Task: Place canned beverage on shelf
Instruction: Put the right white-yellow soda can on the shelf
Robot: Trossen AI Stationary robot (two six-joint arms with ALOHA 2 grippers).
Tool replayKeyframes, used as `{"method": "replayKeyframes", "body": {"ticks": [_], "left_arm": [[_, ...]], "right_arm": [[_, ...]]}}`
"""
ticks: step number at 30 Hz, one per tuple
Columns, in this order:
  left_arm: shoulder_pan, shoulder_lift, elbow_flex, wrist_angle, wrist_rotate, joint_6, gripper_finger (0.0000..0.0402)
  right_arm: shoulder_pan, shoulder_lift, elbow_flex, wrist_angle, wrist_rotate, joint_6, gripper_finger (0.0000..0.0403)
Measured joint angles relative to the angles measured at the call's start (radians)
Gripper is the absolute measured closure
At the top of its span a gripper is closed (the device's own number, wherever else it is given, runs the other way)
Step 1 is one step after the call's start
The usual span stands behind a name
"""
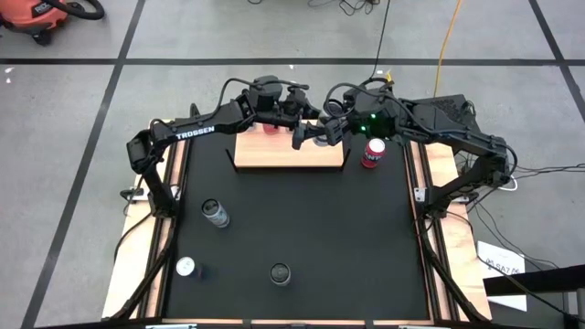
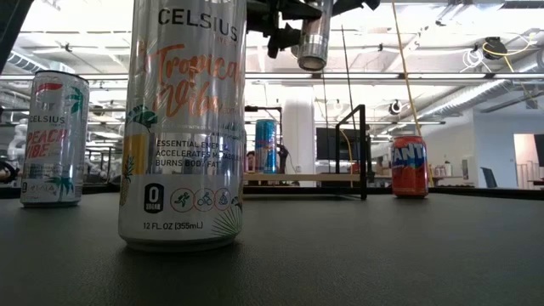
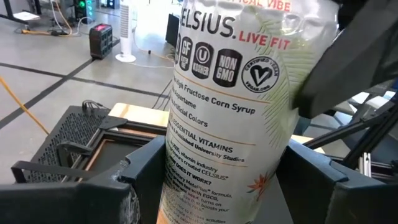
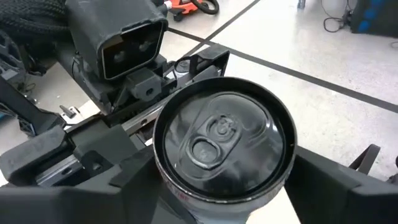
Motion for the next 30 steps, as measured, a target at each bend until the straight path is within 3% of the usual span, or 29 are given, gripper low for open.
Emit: {"method": "replayKeyframes", "body": {"ticks": [5, 10, 17, 20, 30], "left_arm": [[0.0, 0.0, 0.0, 0.0, -0.007, 0.0, 0.0153], [0.005, -0.007, 0.004, -0.046, -0.083, 0.002, 0.0133], [0.087, -0.069, 0.004, -0.277, -0.148, 0.05, 0.0076], [0.117, -0.114, 0.003, -0.374, -0.168, 0.058, 0.0064], [0.165, -0.252, 0.002, -0.595, -0.289, 0.126, 0.0061]], "right_arm": [[-0.006, 0.0, 0.0, 0.001, -0.001, -0.036, 0.0168], [-0.053, 0.002, 0.0, 0.007, -0.025, -0.096, 0.0164], [-0.17, 0.061, -0.001, 0.025, 0.007, -0.233, 0.0158], [-0.214, 0.102, -0.009, 0.058, -0.064, -0.26, 0.0156], [-0.288, 0.123, -0.33, 0.475, -0.108, -0.317, 0.0155]]}}
